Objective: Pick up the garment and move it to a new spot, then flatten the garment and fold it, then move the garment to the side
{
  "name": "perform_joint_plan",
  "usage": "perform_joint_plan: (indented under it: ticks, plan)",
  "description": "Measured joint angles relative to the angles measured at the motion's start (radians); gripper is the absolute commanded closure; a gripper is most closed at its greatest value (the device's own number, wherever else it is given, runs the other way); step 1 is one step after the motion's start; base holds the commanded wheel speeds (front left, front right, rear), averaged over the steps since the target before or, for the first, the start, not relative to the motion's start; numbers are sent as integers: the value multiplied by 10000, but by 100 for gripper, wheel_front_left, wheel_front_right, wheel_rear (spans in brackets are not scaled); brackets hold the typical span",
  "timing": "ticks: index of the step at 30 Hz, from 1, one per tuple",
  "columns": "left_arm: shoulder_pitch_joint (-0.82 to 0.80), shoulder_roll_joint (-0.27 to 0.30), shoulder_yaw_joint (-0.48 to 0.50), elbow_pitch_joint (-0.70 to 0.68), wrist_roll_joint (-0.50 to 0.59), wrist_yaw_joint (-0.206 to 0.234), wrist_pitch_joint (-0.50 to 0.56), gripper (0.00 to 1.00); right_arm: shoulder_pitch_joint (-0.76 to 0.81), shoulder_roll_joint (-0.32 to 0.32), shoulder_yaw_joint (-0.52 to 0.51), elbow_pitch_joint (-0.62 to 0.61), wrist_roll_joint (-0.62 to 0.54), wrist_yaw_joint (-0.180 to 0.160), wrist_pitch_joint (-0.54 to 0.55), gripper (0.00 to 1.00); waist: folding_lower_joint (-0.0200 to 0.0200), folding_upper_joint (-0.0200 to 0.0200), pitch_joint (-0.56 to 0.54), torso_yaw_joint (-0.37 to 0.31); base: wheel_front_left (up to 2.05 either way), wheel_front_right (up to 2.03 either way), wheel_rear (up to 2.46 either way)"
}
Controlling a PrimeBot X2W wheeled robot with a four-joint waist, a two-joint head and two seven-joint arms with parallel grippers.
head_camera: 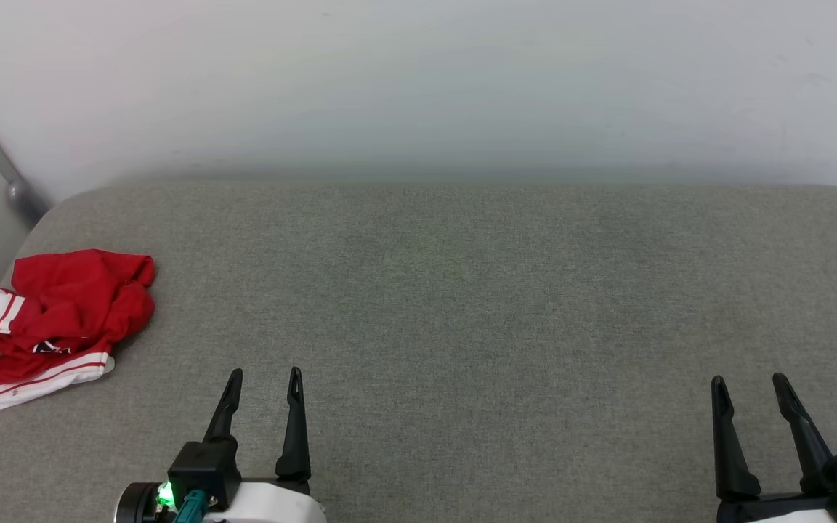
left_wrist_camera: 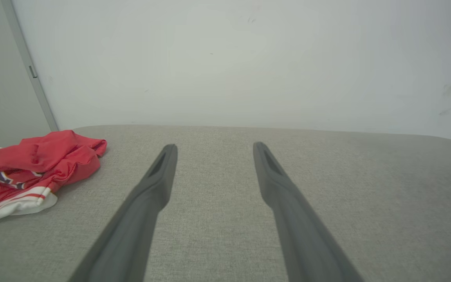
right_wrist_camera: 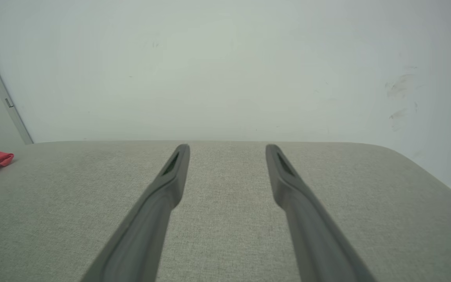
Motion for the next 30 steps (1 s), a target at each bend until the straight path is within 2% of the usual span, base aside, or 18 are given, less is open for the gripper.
perform_joint_plan:
  ticks: [21, 30]
  plan:
    - [35, -2, 63, 178, -236, 104, 0, 0, 17, 0, 12, 320, 403, 0, -2, 0, 0, 0, -77, -17, 0, 0, 0]
    - [34, -4, 84, 213, -86, 226, 0, 0, 40, -2, -2, 297, 399, 0, -2, 0, 0, 0, -83, 214, 0, 0, 0]
